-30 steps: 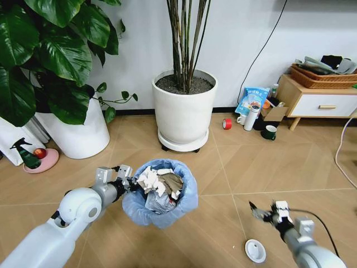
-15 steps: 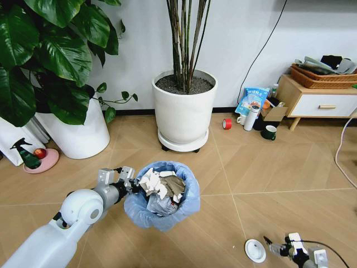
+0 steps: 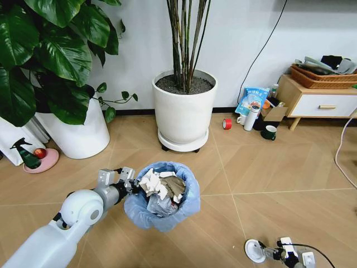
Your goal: Pick up the trash bin and place the garbage on the floor into it.
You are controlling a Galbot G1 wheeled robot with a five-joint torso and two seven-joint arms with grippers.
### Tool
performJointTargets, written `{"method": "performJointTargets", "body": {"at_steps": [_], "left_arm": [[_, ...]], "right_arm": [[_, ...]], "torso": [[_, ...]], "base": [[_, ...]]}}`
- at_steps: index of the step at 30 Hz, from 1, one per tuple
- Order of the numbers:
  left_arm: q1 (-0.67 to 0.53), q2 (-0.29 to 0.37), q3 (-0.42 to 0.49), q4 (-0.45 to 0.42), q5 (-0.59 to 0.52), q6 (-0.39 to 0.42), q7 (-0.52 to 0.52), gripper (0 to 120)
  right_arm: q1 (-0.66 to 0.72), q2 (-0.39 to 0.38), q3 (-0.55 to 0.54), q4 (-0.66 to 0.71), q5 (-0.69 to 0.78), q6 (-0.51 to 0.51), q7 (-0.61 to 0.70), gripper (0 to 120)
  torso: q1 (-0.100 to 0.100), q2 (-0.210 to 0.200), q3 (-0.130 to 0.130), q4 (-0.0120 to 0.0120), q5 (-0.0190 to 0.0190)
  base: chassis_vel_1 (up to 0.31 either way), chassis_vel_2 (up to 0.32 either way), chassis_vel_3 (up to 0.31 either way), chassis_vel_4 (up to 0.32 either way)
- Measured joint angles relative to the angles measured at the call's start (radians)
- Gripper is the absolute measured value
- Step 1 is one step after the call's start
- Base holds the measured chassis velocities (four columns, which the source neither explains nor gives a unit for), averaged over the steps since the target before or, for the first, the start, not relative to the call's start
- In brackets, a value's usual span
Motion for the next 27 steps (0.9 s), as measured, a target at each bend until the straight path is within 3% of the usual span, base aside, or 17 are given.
{"method": "performJointTargets", "body": {"at_steps": [9,12,27], "left_arm": [[-0.001,0.001,0.009,-0.003,-0.001,0.000,-0.012,0],[-0.002,0.002,0.009,-0.006,-0.002,0.000,-0.015,0],[0.003,0.011,0.010,-0.016,-0.004,0.000,-0.022,0]], "right_arm": [[0.063,0.032,-0.007,-0.069,-0.023,0.012,0.003,99],[0.070,0.034,-0.008,-0.078,-0.023,0.012,0.003,94],[0.081,0.059,-0.002,-0.121,-0.021,0.038,-0.005,41]], "torso": [[0.000,0.000,0.000,0.0002,0.0001],[0.000,0.000,0.000,0.0001,0.0000],[0.000,0.000,0.000,0.0003,-0.0007]], "base": [[0.000,0.000,0.000,0.000],[0.000,0.000,0.000,0.000],[0.000,0.000,0.000,0.000]]}}
